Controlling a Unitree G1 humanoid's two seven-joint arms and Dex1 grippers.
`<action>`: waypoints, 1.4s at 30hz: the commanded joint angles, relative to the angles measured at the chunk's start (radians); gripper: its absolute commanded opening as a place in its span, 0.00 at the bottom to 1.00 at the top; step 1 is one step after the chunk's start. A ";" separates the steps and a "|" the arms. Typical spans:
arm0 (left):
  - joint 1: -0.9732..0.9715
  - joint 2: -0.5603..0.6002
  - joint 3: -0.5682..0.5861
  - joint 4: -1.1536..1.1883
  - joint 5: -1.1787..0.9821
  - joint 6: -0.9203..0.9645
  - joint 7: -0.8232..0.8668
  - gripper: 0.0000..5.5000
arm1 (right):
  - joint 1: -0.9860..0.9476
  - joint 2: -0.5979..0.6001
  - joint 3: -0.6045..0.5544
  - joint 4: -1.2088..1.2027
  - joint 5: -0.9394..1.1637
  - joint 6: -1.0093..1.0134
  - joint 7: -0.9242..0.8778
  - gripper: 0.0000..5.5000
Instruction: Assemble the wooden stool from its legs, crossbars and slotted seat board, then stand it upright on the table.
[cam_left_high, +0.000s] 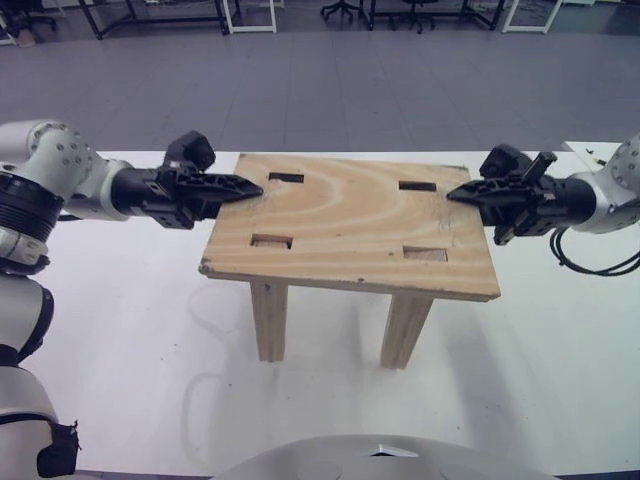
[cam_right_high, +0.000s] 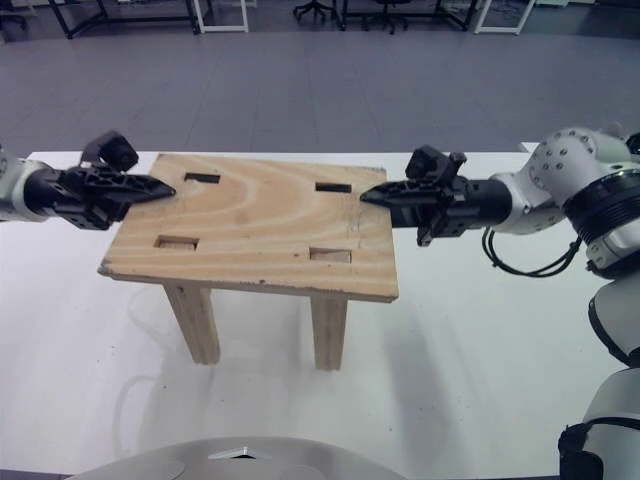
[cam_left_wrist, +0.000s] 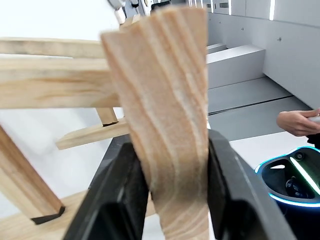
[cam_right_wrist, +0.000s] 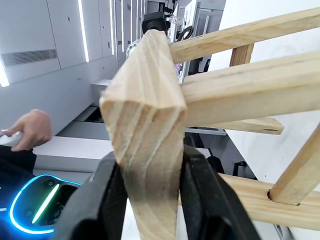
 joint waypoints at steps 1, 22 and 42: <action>0.141 -0.078 0.232 -0.066 -0.024 -0.022 0.104 0.24 | 0.148 0.013 -0.200 -0.021 0.240 0.019 0.005 0.24; 0.654 0.052 0.863 -0.104 0.371 -0.369 0.086 0.94 | 1.094 0.382 -1.478 -0.569 0.240 -0.566 -1.123 0.98; 0.893 -0.457 1.155 -0.186 0.995 -1.531 1.005 0.98 | 0.817 0.636 -1.191 -0.214 -1.226 -1.606 -1.062 0.98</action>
